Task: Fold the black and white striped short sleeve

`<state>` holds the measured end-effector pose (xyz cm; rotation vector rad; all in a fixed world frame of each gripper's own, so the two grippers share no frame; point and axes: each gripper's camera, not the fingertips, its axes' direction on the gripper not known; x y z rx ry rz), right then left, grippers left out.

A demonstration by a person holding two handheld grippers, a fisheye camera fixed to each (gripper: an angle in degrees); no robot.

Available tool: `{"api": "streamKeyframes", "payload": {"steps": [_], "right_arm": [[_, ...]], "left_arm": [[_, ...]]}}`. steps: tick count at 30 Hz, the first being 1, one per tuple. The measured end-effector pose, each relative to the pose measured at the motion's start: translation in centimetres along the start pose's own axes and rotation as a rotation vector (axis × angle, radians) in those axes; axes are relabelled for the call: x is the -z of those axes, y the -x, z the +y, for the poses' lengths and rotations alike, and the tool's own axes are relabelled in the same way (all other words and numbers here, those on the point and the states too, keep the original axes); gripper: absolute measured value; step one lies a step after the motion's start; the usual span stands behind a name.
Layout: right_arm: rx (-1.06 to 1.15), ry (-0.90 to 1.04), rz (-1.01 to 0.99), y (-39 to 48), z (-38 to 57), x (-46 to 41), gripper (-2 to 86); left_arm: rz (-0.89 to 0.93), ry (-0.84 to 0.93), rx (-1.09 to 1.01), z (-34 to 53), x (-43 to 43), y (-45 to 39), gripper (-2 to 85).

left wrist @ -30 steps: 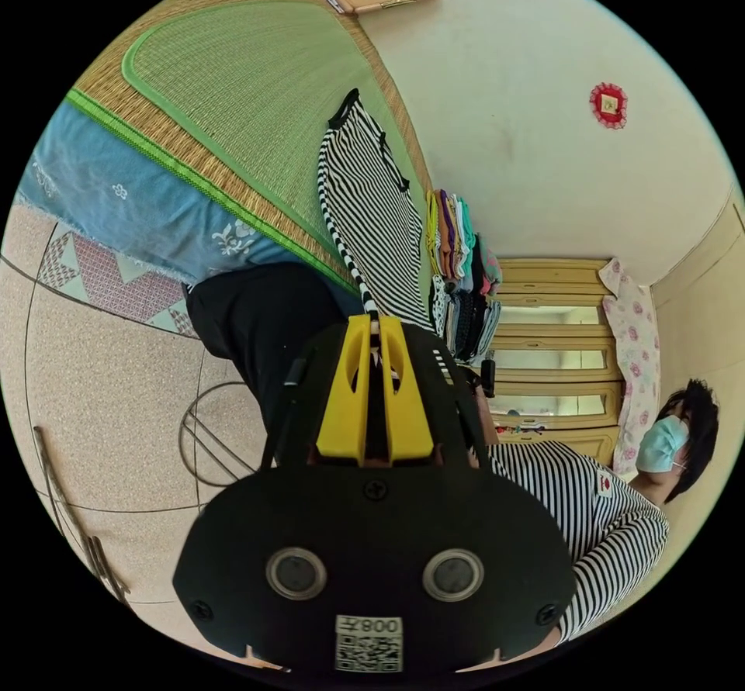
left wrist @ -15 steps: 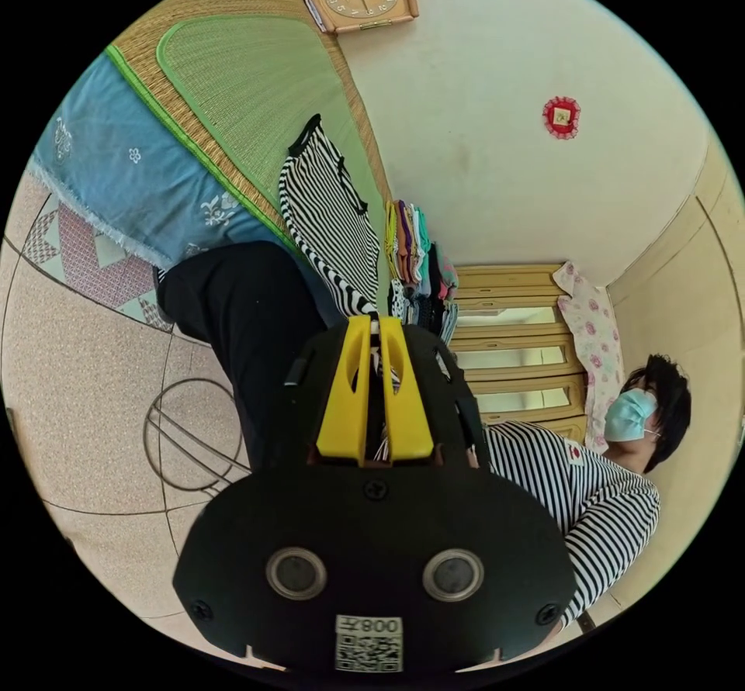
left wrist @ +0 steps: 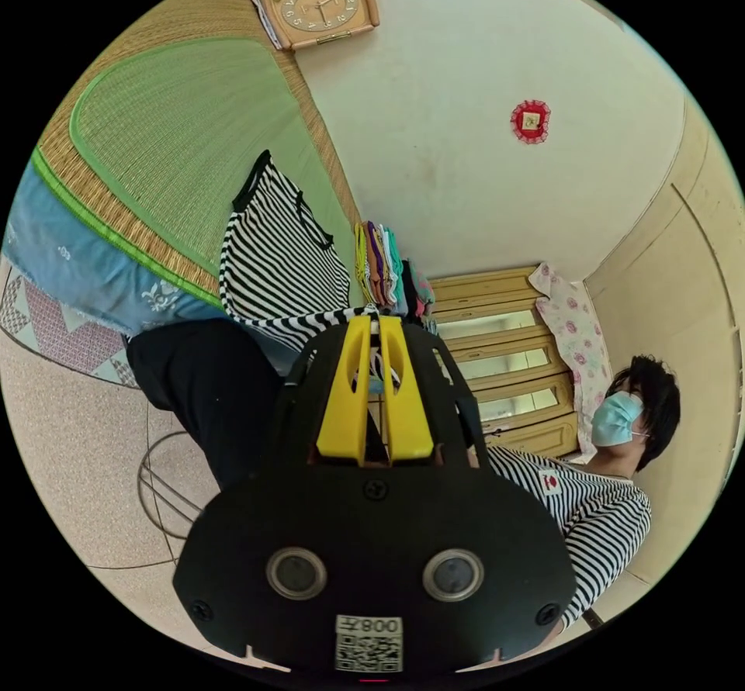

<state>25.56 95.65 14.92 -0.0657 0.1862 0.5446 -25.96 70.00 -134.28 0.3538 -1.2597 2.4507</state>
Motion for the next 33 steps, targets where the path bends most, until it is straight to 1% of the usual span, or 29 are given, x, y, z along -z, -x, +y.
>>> {"api": "streamKeyframes", "payload": {"steps": [12, 23, 28, 33], "right_arm": [[-0.006, 0.007, 0.054, -3.1, -16.3, -3.8, 1.4], [-0.064, 0.02, 0.089, -8.4, -30.3, -9.1, 1.5], [-0.11, 0.064, 0.111, -11.6, -35.9, -12.6, 1.4], [-0.144, 0.095, 0.131, -13.9, -39.4, -14.9, 1.4]], "left_arm": [[0.0, -0.056, 0.046, -15.1, -5.6, 2.1, 2.3], [-0.067, -0.08, 0.114, -29.2, -11.8, 6.2, 2.2], [-0.111, -0.069, 0.155, -33.7, -14.4, 8.5, 2.3], [-0.142, -0.077, 0.178, -37.1, -16.5, 10.4, 2.5]]}}
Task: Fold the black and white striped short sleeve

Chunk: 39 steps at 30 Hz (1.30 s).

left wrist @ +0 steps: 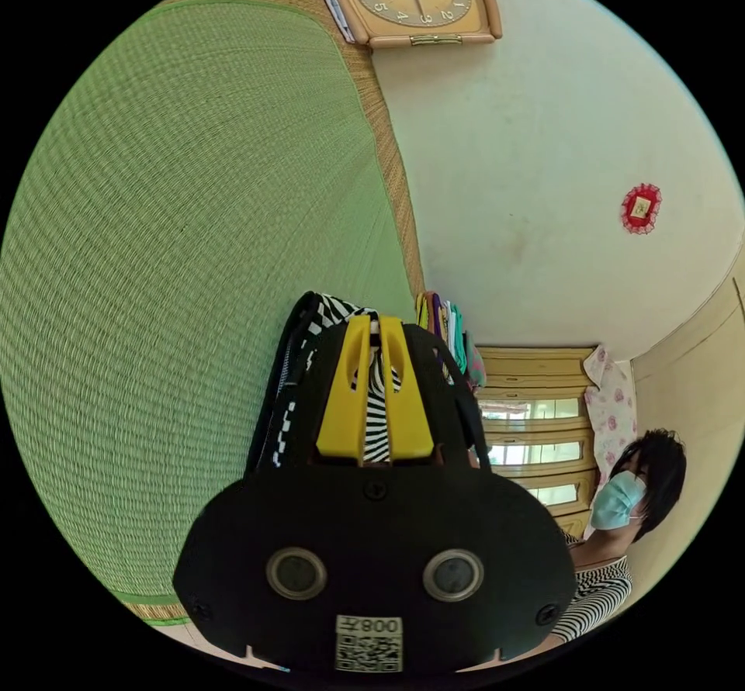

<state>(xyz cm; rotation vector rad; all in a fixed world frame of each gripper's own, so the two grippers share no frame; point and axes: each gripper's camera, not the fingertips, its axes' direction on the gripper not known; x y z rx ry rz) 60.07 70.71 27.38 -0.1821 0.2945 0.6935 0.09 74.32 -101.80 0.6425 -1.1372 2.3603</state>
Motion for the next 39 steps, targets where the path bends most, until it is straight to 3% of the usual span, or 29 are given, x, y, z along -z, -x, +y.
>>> {"api": "streamKeyframes", "payload": {"steps": [19, 24, 26, 32, 39], "right_arm": [[-0.027, -0.07, -0.109, -0.7, -5.1, -0.9, 2.0], [0.009, -0.121, -0.073, 1.4, -5.2, -0.2, 1.5], [0.046, -0.131, -0.083, 2.5, -5.2, -0.1, 1.2], [0.266, 0.077, 0.151, 9.3, -4.9, -6.1, 0.2], [0.426, 0.246, 0.47, 13.9, -4.9, -13.7, 0.0]], "left_arm": [[0.072, -0.151, 0.024, -6.0, -3.4, -0.4, 5.7], [0.022, -0.005, -0.087, -5.5, -7.2, -3.4, 3.8], [-0.013, 0.136, -0.145, -4.8, -10.6, -4.8, 3.0], [-0.278, 0.386, -0.273, -4.7, -18.0, -7.4, 0.8], [-0.407, 0.404, -0.337, -6.6, -20.7, -9.7, 0.2]]}}
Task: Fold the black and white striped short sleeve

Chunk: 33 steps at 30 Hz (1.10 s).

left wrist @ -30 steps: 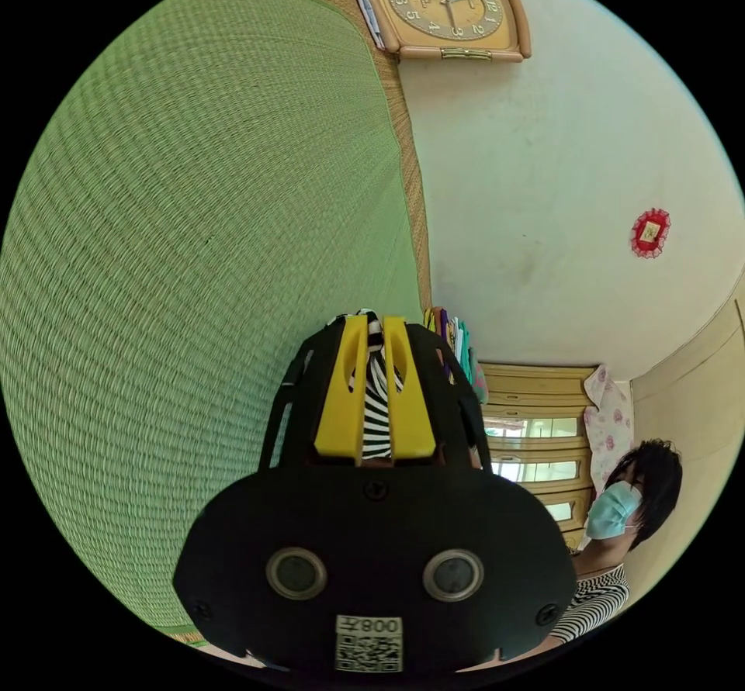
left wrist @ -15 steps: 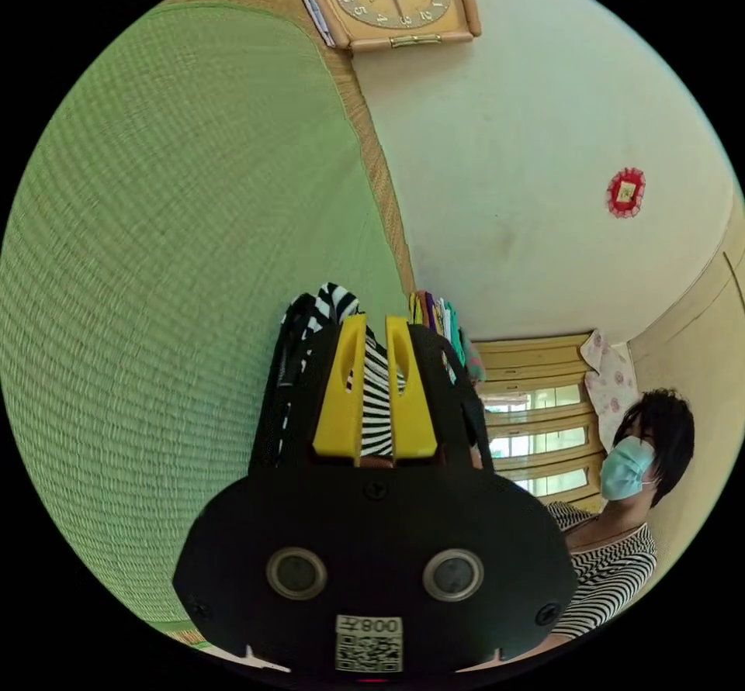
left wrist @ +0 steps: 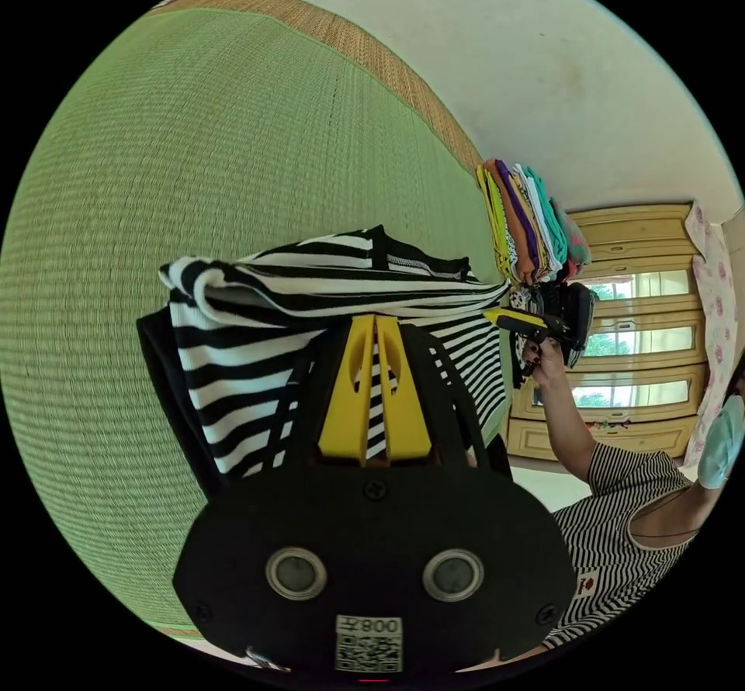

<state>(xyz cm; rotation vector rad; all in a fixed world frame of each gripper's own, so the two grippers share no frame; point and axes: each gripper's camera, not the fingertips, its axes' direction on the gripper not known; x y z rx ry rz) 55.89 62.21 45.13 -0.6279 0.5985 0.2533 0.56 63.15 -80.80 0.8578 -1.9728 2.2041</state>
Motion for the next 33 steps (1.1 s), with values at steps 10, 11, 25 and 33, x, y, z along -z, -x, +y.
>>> {"api": "streamKeyframes", "payload": {"steps": [10, 11, 25, 33], "right_arm": [[-0.02, -0.067, 0.033, 0.8, -2.6, 0.7, 0.0], [-0.021, -0.074, 0.034, 0.8, -2.7, 0.8, 0.0], [-0.105, -0.193, -0.041, 0.0, 8.1, 4.5, 0.2], [-0.293, -0.178, -0.154, -2.1, 19.4, 5.7, 4.0]], "left_arm": [[-0.029, -0.144, -0.042, -1.4, 1.7, -2.2, 0.2], [-0.025, -0.163, -0.051, -1.1, 2.0, -2.5, 0.3], [-0.116, -0.362, 0.068, 11.5, 8.7, -1.0, 6.4], [-0.19, -0.245, 0.139, 18.9, 10.2, 0.0, 7.6]]}}
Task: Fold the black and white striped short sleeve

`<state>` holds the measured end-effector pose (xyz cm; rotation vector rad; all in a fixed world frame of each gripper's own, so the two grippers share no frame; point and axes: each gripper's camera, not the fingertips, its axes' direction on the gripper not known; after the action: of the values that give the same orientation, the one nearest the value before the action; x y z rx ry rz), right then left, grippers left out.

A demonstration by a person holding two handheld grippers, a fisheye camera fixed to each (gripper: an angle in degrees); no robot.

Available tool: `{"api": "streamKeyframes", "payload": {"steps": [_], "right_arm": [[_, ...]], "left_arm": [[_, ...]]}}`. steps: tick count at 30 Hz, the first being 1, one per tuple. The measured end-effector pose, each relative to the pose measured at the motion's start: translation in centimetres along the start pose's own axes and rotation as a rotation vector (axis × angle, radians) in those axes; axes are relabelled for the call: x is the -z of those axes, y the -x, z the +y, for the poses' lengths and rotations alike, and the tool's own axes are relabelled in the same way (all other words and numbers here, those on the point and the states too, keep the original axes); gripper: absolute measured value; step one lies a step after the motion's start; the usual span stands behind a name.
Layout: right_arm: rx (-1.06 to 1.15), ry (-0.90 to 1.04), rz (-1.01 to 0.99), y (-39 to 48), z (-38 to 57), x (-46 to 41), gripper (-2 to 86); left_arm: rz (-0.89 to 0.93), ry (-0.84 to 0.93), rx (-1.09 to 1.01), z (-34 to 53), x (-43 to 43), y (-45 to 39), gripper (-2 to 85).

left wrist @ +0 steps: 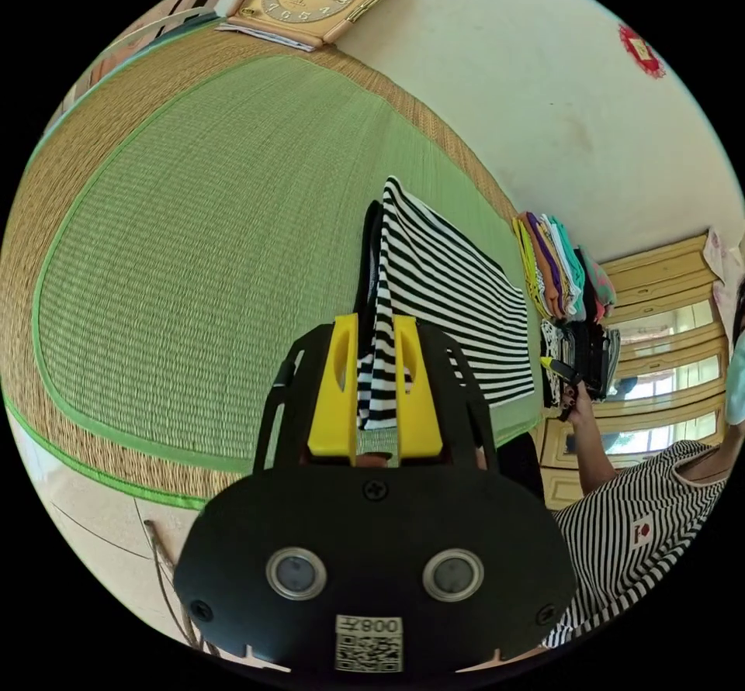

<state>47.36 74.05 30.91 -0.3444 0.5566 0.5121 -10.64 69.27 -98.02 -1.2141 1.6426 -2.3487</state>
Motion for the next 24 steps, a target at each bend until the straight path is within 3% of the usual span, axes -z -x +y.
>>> {"api": "streamKeyframes", "payload": {"steps": [5, 24], "right_arm": [[-0.051, 0.037, -0.022, -1.1, 3.2, 0.2, 5.2], [-0.026, 0.093, 0.046, -0.9, 6.8, -0.9, 6.1]], "left_arm": [[-0.058, 0.114, -0.088, 2.1, -0.7, -1.3, 7.2], [-0.062, 0.173, -0.069, 6.0, 1.3, -0.3, 2.6]]}}
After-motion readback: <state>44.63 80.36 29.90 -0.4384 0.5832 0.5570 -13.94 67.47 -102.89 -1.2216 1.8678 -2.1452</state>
